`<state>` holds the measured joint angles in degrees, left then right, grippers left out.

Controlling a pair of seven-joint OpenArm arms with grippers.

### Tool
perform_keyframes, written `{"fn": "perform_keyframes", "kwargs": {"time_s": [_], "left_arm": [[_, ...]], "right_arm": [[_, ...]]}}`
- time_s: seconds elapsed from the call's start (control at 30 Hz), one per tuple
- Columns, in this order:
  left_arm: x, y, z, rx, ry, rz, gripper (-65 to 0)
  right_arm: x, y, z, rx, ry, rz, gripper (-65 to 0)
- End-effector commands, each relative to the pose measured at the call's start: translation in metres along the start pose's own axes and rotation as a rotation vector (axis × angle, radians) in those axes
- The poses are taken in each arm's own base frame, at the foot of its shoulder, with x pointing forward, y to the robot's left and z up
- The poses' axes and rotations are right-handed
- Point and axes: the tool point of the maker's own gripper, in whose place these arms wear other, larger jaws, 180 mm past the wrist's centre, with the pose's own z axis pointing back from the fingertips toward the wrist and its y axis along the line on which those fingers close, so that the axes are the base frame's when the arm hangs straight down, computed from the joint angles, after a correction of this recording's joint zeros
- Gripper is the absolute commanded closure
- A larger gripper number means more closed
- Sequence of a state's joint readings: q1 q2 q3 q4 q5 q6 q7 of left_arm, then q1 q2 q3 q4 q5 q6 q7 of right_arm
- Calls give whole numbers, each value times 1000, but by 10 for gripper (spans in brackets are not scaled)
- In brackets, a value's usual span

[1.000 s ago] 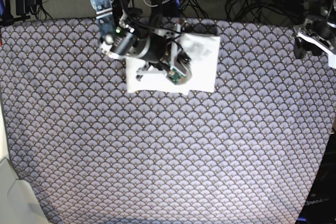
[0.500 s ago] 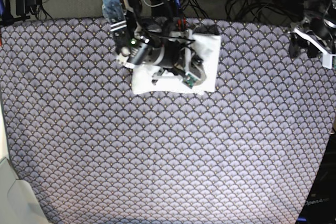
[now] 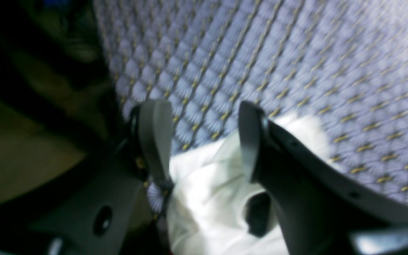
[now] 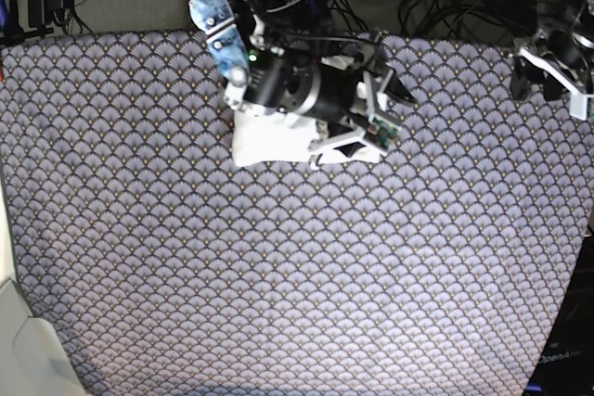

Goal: Fold the T-shirt properly
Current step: 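Press the held end onto the bundle and adjust with the right gripper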

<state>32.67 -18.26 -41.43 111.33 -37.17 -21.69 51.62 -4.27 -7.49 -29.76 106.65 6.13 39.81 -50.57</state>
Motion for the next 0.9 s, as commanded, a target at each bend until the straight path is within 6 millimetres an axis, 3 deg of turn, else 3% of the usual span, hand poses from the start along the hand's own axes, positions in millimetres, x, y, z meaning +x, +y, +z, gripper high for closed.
{"fn": "perform_keyframes", "kwargs": {"time_s": [0.0, 0.1, 0.23, 0.43, 0.5, 0.6, 0.87], "left_arm": [[6, 3, 4, 2, -20, -18, -357], [0, 6, 2, 6, -4, -6, -357], [-10, 14, -2, 15, 20, 22, -357], [-15, 18, -5, 19, 31, 41, -357], [-14, 18, -5, 19, 28, 41, -357], [-14, 18, -5, 19, 28, 41, -357], [-5, 17, -8, 17, 8, 40, -357]], "right_arm": [[11, 0, 8, -5, -46, 17, -313], [12, -7, 23, -39, -52, 63, -312], [-8, -21, 33, -74, 0, 72, -272], [-47, -65, 61, -206, 77, -6, -43], [-60, -70, 68, -228, 104, -27, 0], [-76, -71, 74, -236, 137, -52, 0], [-80, -62, 58, -201, 136, -103, 0]]}}
